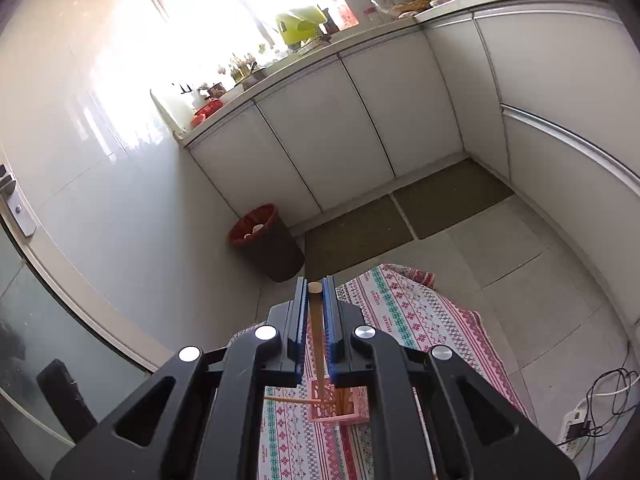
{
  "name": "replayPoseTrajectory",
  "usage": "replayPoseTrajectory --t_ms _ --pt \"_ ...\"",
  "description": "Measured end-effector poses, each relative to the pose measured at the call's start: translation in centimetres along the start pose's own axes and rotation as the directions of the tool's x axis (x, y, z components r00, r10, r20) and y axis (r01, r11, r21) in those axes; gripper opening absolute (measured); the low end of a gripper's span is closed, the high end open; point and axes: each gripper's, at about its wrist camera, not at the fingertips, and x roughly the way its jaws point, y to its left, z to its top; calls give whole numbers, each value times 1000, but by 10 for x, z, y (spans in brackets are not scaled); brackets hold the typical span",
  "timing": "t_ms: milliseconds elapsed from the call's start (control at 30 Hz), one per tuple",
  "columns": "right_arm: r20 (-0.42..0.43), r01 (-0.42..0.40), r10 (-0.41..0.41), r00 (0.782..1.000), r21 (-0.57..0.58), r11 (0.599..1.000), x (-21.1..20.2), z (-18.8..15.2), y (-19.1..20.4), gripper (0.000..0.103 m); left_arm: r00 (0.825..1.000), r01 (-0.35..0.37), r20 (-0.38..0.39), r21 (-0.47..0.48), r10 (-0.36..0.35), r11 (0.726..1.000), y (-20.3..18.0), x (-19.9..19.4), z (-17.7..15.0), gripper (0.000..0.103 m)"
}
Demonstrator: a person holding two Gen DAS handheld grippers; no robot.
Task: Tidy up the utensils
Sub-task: 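Lower both held chopsticks into the pink basket and open both grippers, then pull both grippers back and move them down toward the remaining chopsticks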
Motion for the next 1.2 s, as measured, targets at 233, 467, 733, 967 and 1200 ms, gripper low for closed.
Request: replayPoseTrajectory --t_ms 233,467,733,967,1200 --pt "24 15 -13 1000 -83 996 23 -20 21 56 1000 -17 2 -8 17 1000 15 -8 1 43" --pt "40 85 -80 996 -150 985 11 -22 27 58 1000 -12 13 15 12 1000 9 -19 0 47" --pt "54 179 -170 984 -241 954 -1 -34 29 71 1000 -22 12 44 22 999 -1 -26 -5 59" --pt "101 274 -255 962 -322 906 -11 -48 30 86 999 -34 21 58 33 998 -4 -34 -9 72" --pt "98 380 -370 924 -360 852 -14 -70 5 96 999 -13 -49 145 20 989 -17 -31 -22 93"
